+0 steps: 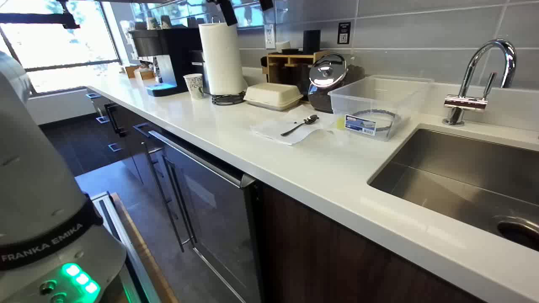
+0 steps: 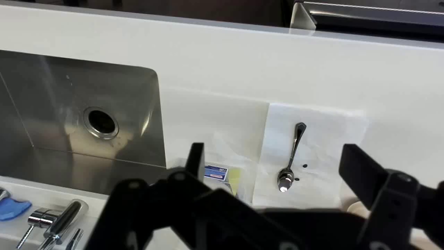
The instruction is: Put the cup in front of the foam pack
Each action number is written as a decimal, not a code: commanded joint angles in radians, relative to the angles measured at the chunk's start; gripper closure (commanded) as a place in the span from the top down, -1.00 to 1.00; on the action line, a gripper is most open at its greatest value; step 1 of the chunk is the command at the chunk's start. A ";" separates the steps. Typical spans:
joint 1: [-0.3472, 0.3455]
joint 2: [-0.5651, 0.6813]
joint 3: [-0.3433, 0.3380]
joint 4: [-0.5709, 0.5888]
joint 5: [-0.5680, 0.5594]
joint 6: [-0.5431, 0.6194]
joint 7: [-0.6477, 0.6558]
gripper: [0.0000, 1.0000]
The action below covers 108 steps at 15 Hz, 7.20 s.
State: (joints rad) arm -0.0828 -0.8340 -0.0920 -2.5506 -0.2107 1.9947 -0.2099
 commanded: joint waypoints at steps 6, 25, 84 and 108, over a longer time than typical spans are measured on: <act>0.009 0.000 -0.006 0.002 -0.006 -0.003 0.006 1.00; 0.213 0.358 0.204 0.148 0.283 0.121 0.271 1.00; 0.702 1.534 0.378 1.333 0.196 0.088 1.213 1.00; 0.817 1.539 0.256 1.323 0.081 0.141 1.753 1.00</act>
State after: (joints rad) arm 0.7133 0.6798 0.1832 -1.2389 -0.1008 2.0986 1.5098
